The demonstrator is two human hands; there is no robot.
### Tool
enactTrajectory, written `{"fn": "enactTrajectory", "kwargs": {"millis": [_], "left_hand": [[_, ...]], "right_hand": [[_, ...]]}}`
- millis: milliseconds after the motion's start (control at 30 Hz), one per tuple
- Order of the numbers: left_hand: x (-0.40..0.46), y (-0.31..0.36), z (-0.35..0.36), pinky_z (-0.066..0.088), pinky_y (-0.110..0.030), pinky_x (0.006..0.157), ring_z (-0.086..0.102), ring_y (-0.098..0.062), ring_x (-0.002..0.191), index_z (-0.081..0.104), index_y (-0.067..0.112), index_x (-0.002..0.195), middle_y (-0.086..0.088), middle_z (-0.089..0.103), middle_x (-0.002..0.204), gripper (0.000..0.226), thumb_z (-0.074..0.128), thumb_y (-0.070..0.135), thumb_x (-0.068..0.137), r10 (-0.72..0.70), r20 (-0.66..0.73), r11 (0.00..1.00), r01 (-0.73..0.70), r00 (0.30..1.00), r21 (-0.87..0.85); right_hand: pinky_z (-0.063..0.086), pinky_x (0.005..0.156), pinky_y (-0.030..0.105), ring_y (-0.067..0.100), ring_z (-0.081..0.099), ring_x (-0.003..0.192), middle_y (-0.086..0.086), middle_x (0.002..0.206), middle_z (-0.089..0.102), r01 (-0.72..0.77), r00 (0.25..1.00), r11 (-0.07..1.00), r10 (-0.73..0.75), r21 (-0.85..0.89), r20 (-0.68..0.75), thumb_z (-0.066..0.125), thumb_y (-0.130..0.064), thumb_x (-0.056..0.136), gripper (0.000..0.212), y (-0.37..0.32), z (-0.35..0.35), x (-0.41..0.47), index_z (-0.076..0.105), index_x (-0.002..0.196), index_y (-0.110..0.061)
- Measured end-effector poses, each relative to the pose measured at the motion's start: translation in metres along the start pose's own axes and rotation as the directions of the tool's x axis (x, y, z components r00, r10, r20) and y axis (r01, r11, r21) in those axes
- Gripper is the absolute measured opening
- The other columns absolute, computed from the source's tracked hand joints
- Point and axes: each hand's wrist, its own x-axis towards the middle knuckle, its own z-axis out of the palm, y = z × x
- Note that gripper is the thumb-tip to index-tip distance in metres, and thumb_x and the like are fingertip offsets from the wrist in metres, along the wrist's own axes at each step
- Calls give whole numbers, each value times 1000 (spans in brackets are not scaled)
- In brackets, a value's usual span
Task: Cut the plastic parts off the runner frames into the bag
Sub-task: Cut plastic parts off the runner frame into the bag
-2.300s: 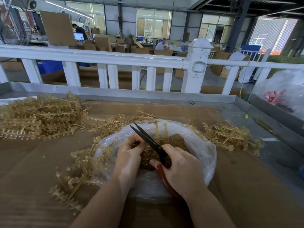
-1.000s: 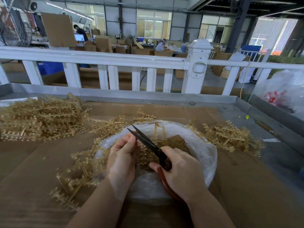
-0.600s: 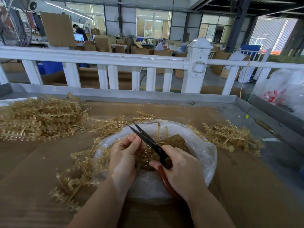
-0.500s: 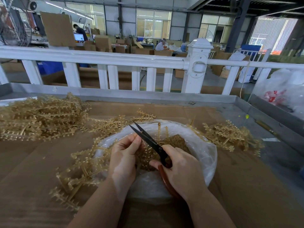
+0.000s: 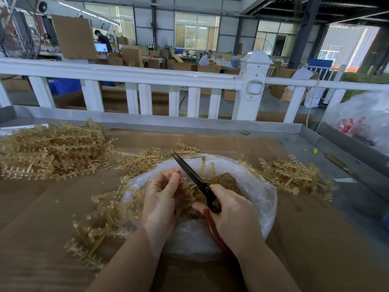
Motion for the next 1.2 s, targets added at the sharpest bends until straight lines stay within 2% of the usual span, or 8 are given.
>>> {"fn": "enactTrajectory", "kwargs": {"millis": [167, 300, 433, 600, 733, 933, 1100, 1200], "left_hand": [[-5, 0, 5, 55, -28, 67, 61, -22, 75, 61, 8, 86, -12, 62, 81, 13, 62, 18, 77, 16, 207, 996, -32, 978, 78], [-8, 3, 5, 55, -30, 70, 64, -29, 79, 69, -1, 92, -20, 68, 90, 15, 63, 9, 82, -18, 365, 996, -16, 931, 89], [-10, 4, 6, 54, -29, 81, 65, -25, 95, 71, 10, 96, -12, 70, 99, 20, 58, 12, 82, -21, 279, 992, -15, 960, 125], [-11, 2, 5, 38, -27, 104, 48, -3, 124, 44, 41, 135, 9, 52, 136, 64, 53, -4, 91, -60, 269, 921, -51, 961, 386], [-11, 3, 4, 33, -44, 113, 42, -17, 135, 28, 44, 146, 1, 47, 145, 80, 50, -8, 89, -151, 347, 925, 8, 925, 381], [-8, 2, 4, 38, -51, 107, 55, -29, 122, 34, 54, 136, -6, 62, 126, 78, 65, 11, 79, -183, 347, 953, 80, 920, 291], [-4, -2, 1, 53, -38, 88, 64, -28, 109, 35, 30, 144, -12, 61, 121, 98, 81, 9, 60, -130, 297, 981, 80, 946, 175], [-1, -4, 0, 53, -29, 84, 63, -17, 112, 38, 29, 141, -5, 62, 125, 90, 77, 9, 62, -157, 290, 982, 116, 944, 151]], "right_hand": [[53, 68, 27, 8, 63, 76, -9, 81, 67, -4, 997, 995, 12, 101, -81, 56, -58, 84, 41, 1, -3, 0, 67, 100, -22], [54, 67, 26, 8, 64, 76, -8, 82, 69, 24, 988, 992, -5, 123, -152, 69, -31, 84, 22, 3, -2, 0, 69, 102, -18], [53, 68, 24, 8, 64, 75, -5, 80, 68, 61, 977, 988, -30, 143, -211, 68, -10, 82, 19, 6, 0, 0, 69, 101, -13], [44, 73, 8, -1, 60, 77, -13, 81, 63, 101, 973, 958, -38, 270, -228, 61, -9, 81, 23, 5, -3, 2, 68, 102, -15], [44, 78, 7, -8, 59, 86, -19, 87, 61, 160, 969, 911, -72, 380, -235, 58, -13, 85, 25, 0, -5, 4, 64, 106, -26], [50, 83, 17, -3, 63, 94, -11, 96, 67, 167, 971, 890, -73, 424, -228, 57, -19, 87, 24, -2, -4, 5, 63, 109, -25], [47, 78, 13, -2, 63, 89, -21, 93, 63, 144, 976, 870, -46, 471, -213, 60, -11, 87, 27, -2, -4, 6, 63, 108, -28], [48, 79, 13, 1, 64, 92, -19, 94, 65, 132, 978, 848, -28, 513, -204, 60, -5, 87, 26, 0, -3, 5, 64, 108, -21]]}}
